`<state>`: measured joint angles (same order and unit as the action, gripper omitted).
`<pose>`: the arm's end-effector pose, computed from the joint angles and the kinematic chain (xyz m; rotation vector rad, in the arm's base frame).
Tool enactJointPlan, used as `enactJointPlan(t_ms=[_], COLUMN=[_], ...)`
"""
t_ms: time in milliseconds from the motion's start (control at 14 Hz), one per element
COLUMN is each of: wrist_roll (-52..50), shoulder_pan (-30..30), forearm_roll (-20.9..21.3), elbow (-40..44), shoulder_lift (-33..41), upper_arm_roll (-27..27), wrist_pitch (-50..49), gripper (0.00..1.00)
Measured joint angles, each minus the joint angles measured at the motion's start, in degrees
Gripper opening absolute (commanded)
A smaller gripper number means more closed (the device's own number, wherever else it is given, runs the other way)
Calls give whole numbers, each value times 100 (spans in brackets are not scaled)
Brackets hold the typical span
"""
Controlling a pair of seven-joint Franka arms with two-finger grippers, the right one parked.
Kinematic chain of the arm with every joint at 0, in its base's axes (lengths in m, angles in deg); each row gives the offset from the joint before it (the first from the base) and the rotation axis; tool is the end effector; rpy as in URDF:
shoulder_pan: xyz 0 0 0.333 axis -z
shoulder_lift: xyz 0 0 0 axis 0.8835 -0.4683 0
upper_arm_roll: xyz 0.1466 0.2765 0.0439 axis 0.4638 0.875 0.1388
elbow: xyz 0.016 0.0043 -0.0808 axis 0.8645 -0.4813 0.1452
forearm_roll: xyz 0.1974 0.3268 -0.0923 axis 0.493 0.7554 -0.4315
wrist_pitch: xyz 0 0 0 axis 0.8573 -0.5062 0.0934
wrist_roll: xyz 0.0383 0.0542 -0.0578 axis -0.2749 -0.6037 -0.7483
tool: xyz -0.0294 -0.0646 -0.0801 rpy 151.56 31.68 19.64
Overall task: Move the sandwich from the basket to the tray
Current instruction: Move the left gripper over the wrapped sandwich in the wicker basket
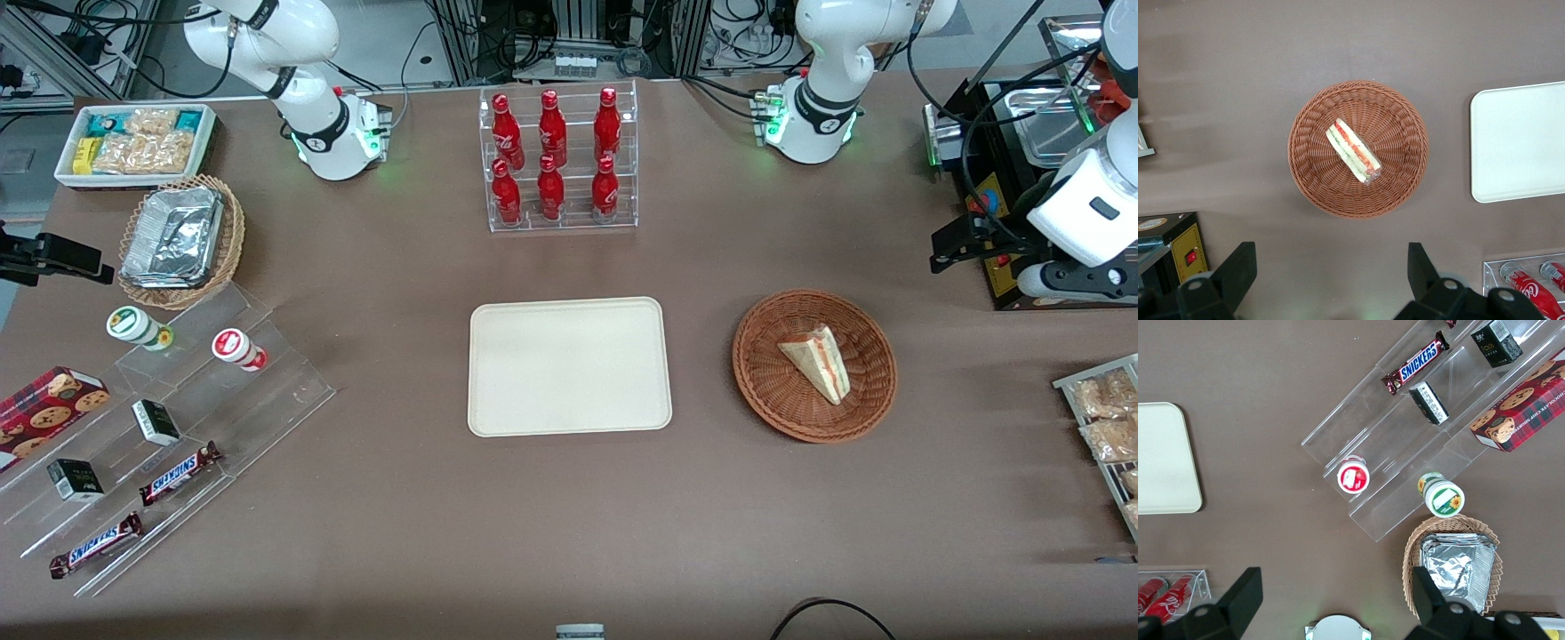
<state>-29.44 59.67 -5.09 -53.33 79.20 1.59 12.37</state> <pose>0.5619 -0.0454 0.6149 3.1031 -0.1248 -0.0907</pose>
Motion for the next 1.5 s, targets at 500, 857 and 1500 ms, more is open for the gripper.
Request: enactJointPlan(t_ms=[500,857,1500], wrist_roll=[4,7,-162], shoulder_pan=[0,0,3], forearm_roll=[10,10,11], elbow=[-311,-1241,-2958], shoulder_lift=[-2,-14,-25], upper_arm_roll=[0,0,-4], wrist_pitch=[141,801,2794], gripper=[100,100,100])
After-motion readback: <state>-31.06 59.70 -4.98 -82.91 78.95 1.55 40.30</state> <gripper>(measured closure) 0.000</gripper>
